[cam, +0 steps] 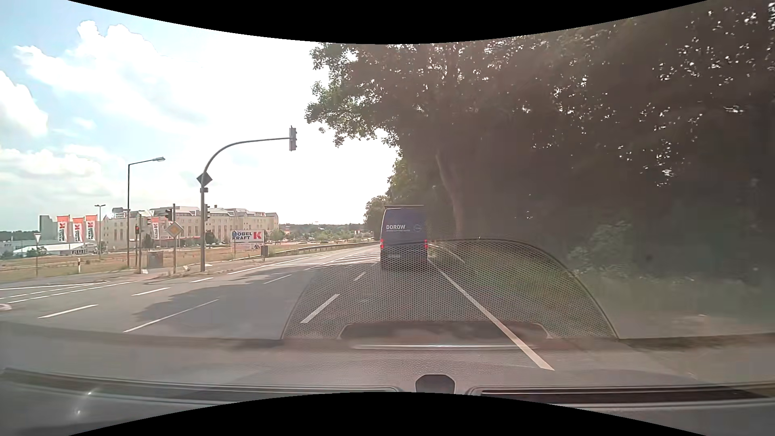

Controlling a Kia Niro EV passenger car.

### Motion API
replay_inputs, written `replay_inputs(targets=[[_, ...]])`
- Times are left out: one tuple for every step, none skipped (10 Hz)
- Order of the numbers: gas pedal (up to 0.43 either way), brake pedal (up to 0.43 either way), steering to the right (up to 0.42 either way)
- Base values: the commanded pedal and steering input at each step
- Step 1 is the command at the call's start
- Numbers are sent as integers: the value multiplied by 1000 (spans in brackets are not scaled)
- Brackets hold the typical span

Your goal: Follow the waypoints while adhering to traffic rules and regulations

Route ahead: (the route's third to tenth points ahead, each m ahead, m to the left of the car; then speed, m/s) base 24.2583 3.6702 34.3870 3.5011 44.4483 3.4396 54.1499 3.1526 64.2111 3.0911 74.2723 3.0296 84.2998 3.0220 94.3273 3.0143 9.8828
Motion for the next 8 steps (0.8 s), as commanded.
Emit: replay_inputs(targets=[[228, 0, -4], [228, 0, -4], [228, 0, -4], [220, 0, -4], [220, 0, -4], [220, 0, -4], [220, 0, -4], [209, 0, -4]])
